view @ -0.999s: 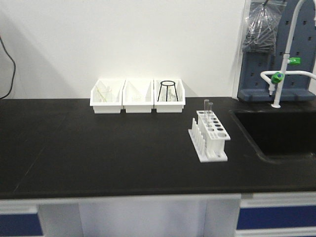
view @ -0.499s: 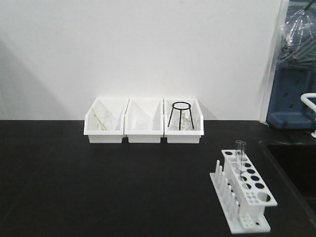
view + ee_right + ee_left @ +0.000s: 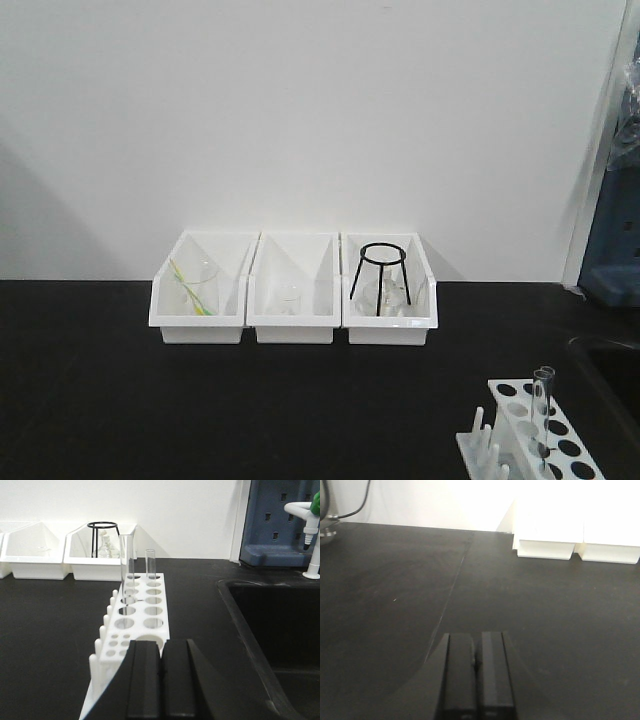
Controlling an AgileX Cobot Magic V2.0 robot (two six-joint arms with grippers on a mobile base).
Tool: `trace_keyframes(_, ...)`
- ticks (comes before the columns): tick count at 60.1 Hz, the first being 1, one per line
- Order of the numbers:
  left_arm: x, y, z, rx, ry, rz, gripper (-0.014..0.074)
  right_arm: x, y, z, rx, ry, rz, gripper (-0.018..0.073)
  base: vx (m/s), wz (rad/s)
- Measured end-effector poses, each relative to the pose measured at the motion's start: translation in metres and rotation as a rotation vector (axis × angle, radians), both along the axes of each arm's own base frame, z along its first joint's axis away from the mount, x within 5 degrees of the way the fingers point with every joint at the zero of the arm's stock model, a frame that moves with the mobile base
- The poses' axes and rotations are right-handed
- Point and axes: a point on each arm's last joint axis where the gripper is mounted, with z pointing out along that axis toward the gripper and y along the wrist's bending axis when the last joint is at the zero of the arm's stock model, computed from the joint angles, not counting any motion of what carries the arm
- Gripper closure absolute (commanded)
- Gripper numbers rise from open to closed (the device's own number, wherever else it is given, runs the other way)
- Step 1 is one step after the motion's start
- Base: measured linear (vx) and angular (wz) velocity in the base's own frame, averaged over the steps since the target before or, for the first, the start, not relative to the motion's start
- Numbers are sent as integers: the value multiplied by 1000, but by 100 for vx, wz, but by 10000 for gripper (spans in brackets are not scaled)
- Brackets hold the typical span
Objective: Flip and reinsert test tube from rack
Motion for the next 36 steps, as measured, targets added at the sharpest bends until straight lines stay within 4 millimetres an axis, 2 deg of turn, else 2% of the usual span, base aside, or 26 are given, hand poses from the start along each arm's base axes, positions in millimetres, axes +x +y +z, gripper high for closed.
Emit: trace_keyframes(36, 0, 0, 0, 0, 0, 0, 603, 0, 0, 0, 0, 0, 0, 568, 8, -2)
